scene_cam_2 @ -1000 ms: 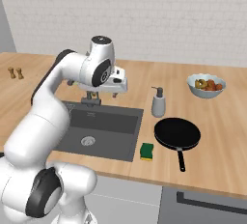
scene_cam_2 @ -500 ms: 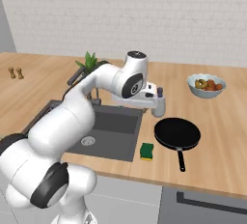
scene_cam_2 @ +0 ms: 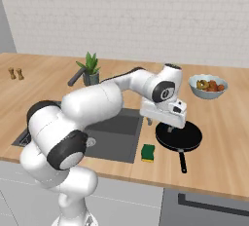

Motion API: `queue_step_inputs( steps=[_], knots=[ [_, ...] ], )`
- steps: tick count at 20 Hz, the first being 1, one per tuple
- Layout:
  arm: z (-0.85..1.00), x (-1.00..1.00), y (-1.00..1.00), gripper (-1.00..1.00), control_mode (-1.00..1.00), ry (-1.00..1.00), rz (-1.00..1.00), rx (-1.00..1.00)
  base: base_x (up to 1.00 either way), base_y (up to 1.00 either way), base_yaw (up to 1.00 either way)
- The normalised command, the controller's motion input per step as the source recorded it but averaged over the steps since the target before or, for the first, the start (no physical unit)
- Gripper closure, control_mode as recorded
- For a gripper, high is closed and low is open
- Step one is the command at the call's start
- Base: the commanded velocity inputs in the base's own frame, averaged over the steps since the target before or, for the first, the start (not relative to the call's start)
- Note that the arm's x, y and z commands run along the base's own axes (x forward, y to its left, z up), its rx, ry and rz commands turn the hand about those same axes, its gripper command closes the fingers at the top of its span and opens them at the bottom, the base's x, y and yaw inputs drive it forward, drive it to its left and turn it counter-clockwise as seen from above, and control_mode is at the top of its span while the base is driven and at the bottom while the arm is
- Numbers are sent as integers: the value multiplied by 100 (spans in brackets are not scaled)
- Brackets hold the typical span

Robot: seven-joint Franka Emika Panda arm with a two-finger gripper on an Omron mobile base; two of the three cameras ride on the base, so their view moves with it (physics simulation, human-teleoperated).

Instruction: Pick the pan and sponge and place them into the sink. Then turn on the water.

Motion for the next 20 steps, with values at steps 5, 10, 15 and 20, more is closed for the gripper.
queue_step_inputs(
  steps=[5, 10, 15, 20],
  knots=[
    [-56, -15, -79, -100, -100, 4, -12, 1, 0, 0, 0],
    [-91, 7, -43, -100, -100, 0, 1, -8, 0, 0, 0],
    [-58, 17, -54, -100, -100, 0, 12, 0, 0, 0, 0],
    [-52, 0, -4, -100, -100, 2, 15, 0, 0, 0, 0]
  ],
)
